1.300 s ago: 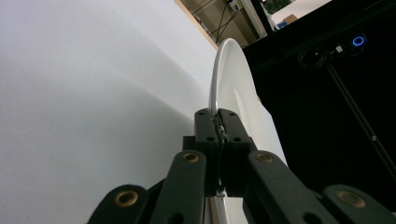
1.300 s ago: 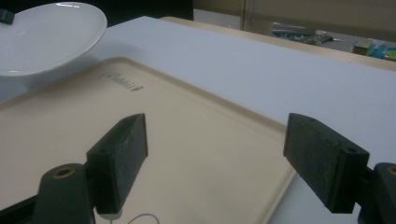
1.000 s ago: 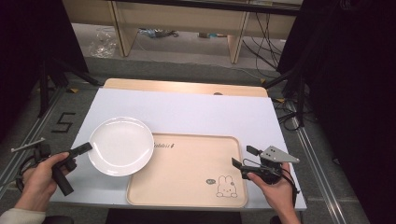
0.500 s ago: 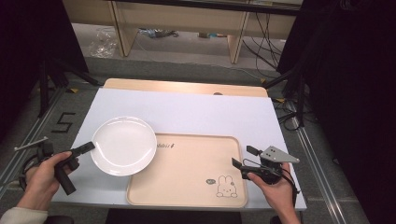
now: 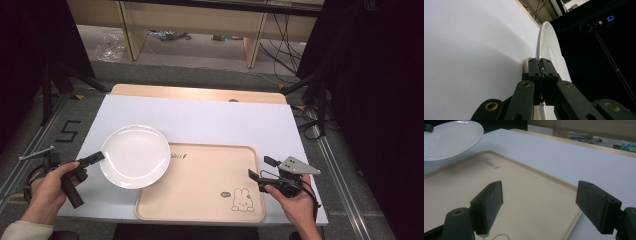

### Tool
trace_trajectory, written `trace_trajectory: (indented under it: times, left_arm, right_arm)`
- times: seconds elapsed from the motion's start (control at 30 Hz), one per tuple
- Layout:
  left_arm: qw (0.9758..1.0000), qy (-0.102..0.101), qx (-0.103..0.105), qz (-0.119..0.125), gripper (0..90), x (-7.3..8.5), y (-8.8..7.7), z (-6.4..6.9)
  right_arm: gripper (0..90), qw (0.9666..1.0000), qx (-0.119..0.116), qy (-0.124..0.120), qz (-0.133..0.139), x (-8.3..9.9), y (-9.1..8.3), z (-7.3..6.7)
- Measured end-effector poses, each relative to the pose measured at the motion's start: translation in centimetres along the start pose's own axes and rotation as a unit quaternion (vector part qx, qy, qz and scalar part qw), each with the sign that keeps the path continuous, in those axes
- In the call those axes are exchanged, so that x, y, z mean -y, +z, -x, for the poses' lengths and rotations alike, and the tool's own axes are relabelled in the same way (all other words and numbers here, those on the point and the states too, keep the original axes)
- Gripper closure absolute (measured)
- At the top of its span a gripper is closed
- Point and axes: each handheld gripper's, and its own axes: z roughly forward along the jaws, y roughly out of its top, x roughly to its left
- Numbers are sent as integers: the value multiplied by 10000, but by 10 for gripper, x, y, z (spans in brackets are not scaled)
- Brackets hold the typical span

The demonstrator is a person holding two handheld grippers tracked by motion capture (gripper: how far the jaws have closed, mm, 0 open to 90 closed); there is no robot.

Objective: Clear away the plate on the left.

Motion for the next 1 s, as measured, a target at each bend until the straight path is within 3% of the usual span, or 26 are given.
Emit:
trace_trajectory:
  times: [0.03,0.13,0.33,0.37,1.0]
  left_arm:
    - [10000,-4,4,0,873,0,0,0]
    - [10000,-32,14,-20,874,0,1,1]
    - [10000,5,13,-67,873,1,5,2]
    - [10000,3,21,-70,873,2,5,3]
    - [9998,1,98,-197,873,7,15,8]
  right_arm:
    - [226,9999,86,-116,53,0,0,1]
    - [226,9999,80,-134,-4,0,-1,2]
    - [227,9999,48,-99,41,0,0,1]
    - [226,10000,-13,-4,-4,0,0,0]
    - [227,10000,-20,-14,2,0,0,0]
